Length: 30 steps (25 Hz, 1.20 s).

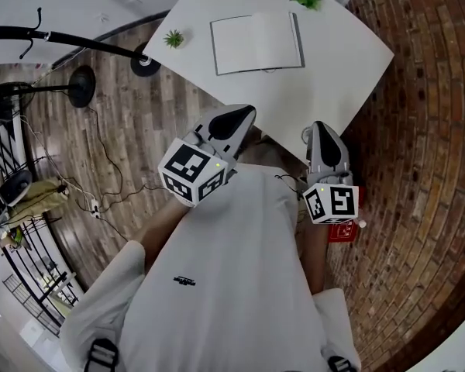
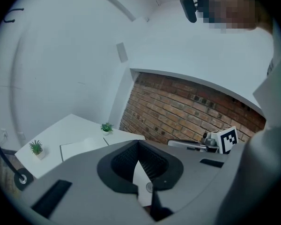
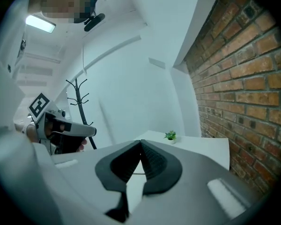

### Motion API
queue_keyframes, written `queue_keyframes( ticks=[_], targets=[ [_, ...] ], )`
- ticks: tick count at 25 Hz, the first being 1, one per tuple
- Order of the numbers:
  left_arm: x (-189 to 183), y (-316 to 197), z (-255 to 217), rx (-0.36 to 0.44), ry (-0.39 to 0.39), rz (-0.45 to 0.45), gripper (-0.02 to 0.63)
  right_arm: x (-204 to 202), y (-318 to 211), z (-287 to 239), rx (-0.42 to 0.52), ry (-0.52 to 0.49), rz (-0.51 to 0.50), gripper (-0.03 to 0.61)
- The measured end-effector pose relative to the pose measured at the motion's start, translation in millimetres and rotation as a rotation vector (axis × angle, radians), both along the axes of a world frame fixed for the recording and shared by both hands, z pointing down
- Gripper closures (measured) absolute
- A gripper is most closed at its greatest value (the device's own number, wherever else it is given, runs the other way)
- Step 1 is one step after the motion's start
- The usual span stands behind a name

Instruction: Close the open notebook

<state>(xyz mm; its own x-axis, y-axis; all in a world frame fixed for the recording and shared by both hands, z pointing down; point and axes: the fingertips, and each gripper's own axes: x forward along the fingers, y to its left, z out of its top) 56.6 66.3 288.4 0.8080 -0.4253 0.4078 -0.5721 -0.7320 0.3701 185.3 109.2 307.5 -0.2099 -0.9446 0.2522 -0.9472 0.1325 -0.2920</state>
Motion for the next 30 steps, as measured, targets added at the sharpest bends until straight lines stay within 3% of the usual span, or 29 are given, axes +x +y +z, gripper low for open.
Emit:
queue_keyframes(
  ticks=[6, 15, 21, 30],
  targets=[
    [1.6, -20.0, 10.1, 0.012, -0.034, -0.042, 0.604, 10.1, -20.4, 10.1, -0.019, -0.009, -0.037, 0.566],
    [-0.6, -43.7, 33.2, -0.033, -0.066, -0.104, 0.604, 15.9, -60.4, 26.3, -0.046, 0.007, -0.083, 0.559],
    [5.8, -63.7, 47.9, -0.058, -0.079, -0.114, 0.604, 20.7, -83.8, 45.4, -0.087, -0.014, -0.079, 0.49],
    [17.3, -82.6, 82.9, -0.11, -0.129, -0.122, 0.604, 35.9, -110.8, 91.6, -0.171, -0.094, -0.076, 0.452]
  ],
)
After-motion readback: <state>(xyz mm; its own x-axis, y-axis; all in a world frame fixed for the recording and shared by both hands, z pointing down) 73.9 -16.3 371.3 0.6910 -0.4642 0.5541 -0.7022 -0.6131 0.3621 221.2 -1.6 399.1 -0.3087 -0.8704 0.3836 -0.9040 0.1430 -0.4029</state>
